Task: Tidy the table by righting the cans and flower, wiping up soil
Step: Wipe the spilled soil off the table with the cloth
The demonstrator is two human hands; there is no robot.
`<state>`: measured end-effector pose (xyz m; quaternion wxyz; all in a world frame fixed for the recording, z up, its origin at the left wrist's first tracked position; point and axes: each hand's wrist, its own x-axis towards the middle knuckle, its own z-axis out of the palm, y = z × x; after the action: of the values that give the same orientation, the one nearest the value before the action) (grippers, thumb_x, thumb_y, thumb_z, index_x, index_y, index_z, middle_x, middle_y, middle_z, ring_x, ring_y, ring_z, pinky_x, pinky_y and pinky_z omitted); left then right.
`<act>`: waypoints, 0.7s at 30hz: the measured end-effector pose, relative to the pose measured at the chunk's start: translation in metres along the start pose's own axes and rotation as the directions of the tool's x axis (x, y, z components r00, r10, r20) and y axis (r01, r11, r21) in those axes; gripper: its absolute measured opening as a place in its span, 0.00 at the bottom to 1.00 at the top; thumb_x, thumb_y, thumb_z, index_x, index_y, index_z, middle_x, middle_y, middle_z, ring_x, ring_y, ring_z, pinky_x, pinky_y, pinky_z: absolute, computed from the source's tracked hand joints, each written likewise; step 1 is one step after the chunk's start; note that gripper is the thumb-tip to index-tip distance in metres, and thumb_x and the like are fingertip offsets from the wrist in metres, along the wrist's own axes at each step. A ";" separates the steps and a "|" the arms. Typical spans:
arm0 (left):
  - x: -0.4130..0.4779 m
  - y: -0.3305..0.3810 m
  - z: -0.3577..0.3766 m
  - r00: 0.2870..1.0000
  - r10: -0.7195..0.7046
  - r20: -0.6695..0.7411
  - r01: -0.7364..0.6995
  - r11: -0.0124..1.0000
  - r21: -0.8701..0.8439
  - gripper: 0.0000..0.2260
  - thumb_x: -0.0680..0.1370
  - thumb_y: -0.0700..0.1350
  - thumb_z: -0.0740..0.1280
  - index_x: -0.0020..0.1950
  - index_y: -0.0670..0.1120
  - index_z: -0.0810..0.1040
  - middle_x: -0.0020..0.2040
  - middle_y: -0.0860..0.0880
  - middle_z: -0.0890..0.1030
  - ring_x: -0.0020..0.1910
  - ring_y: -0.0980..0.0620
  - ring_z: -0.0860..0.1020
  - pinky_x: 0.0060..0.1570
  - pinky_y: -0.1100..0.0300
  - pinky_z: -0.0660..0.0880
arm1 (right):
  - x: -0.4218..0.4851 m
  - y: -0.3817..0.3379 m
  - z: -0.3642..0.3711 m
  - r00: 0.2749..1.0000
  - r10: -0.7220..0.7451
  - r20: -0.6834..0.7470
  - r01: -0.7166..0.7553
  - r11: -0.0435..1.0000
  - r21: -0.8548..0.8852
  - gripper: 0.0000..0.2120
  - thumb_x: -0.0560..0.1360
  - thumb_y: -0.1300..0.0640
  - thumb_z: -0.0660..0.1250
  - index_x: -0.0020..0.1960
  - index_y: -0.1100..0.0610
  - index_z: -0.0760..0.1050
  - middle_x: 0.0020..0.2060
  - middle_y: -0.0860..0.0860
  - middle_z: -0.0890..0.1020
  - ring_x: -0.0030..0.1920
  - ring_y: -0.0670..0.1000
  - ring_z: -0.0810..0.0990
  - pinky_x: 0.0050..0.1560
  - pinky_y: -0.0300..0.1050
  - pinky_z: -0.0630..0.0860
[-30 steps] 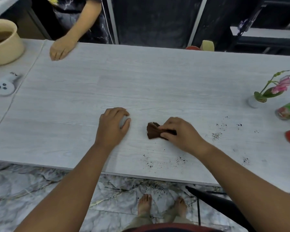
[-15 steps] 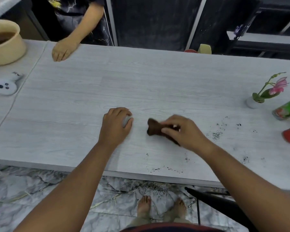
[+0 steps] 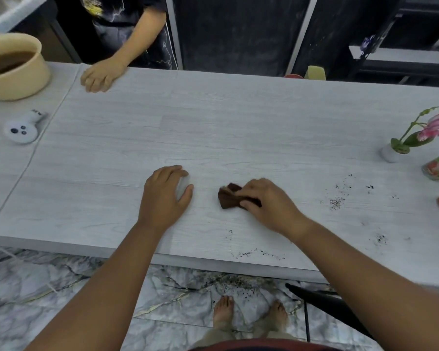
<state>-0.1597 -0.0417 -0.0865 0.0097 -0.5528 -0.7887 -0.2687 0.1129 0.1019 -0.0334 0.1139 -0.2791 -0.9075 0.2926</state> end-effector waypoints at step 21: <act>0.001 0.005 -0.004 1.000 -0.014 -0.009 0.014 1.000 0.006 0.16 0.83 0.53 0.73 0.68 0.48 0.82 0.71 0.50 0.82 0.72 0.48 0.77 0.72 0.47 0.73 | 0.141 0.004 -0.016 0.983 0.183 -0.032 -0.183 0.983 -0.022 0.13 0.82 0.58 0.72 0.65 0.50 0.86 0.57 0.51 0.85 0.59 0.53 0.81 0.61 0.45 0.75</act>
<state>-0.1571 -0.0411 -0.0806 0.0129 -0.5460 -0.7934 -0.2687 0.0057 0.1930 -0.0172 0.0968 -0.3670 -0.8797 0.2864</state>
